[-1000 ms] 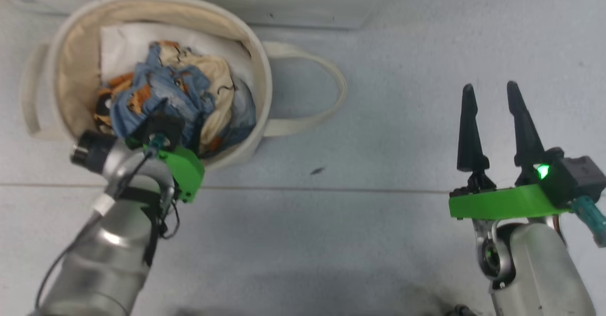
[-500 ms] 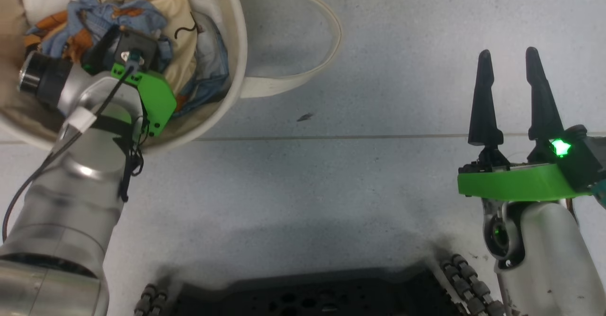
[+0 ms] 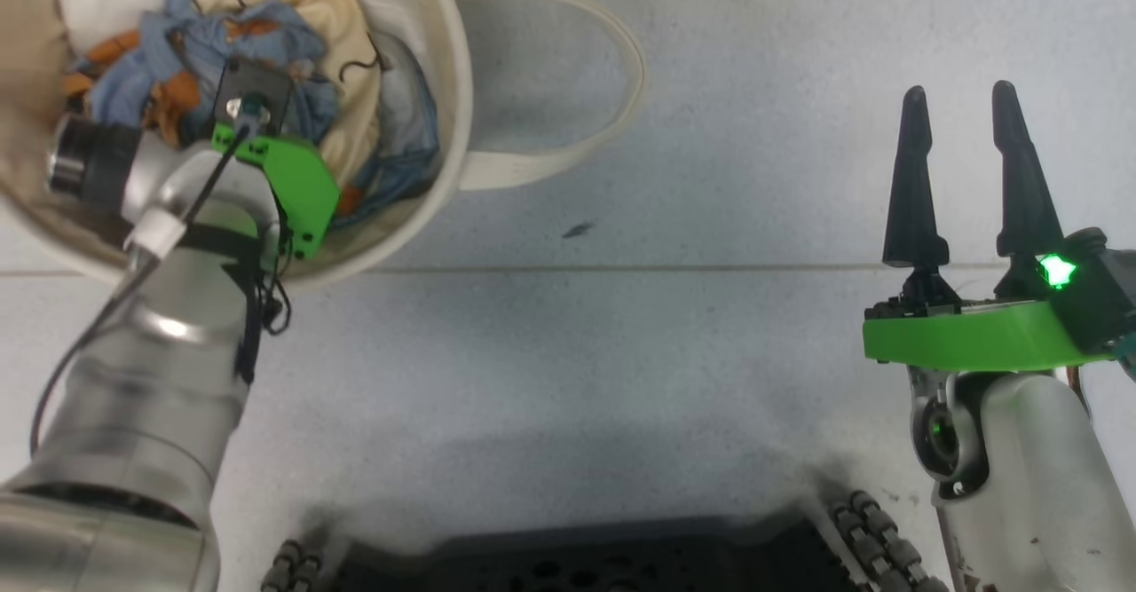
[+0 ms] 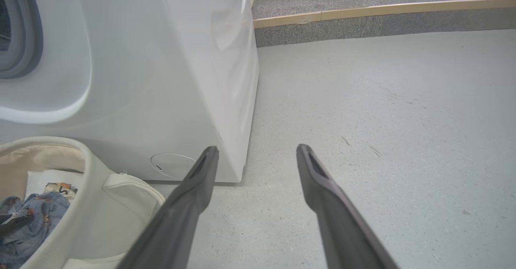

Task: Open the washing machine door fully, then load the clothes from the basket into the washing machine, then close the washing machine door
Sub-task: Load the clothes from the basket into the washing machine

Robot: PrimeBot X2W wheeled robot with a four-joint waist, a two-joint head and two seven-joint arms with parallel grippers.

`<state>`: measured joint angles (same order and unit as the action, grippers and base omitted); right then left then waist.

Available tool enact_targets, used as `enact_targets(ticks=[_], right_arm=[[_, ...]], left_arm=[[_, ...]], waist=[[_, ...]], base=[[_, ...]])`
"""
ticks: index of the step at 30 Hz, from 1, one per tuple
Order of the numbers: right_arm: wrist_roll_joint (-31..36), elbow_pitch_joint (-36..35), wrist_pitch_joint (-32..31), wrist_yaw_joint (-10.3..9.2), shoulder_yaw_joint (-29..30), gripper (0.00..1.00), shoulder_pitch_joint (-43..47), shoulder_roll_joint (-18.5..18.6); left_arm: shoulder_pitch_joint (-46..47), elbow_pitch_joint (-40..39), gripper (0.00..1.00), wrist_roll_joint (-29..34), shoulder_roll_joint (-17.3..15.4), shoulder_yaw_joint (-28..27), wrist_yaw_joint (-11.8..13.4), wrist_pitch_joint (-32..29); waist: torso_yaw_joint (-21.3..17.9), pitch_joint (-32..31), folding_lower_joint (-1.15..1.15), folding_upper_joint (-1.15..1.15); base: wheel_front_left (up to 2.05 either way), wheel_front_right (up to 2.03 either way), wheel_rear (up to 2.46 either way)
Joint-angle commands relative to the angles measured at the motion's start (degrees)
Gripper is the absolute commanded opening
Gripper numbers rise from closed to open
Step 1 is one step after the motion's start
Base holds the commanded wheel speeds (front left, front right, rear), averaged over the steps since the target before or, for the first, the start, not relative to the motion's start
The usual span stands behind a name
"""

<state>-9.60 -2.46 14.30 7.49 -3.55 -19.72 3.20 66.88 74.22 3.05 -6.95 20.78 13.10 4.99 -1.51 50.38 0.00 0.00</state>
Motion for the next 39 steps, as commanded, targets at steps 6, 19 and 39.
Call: enact_targets(ticks=[6, 19, 39], right_arm=[[0.0, 0.07, 0.7, 0.0, -2.4, 1.0, 2.42, 0.37], [-1.01, 4.19, 0.7, 0.0, -4.62, 1.0, 7.22, -0.15], [-6.77, 6.18, 0.7, 0.0, -4.54, 1.0, 13.46, -0.32]], left_arm=[[-6.52, -1.05, 0.0, -3.93, -0.34, -3.41, 0.32, 8.9], [-27.65, -34.73, 0.0, -7.6, -1.83, -7.41, 1.16, 9.99], [-49.42, -71.37, 0.0, -7.59, 0.36, -16.46, -2.71, 10.0]], waist=[[2.42, -8.32, 0.0, 0.0], [6.19, -27.02, 0.0, 0.0], [6.97, -42.11, 0.0, 0.0]], base=[[0.0, 0.0, 0.0], [0.0, 0.0, 0.0], [0.0, 0.0, 0.0]])
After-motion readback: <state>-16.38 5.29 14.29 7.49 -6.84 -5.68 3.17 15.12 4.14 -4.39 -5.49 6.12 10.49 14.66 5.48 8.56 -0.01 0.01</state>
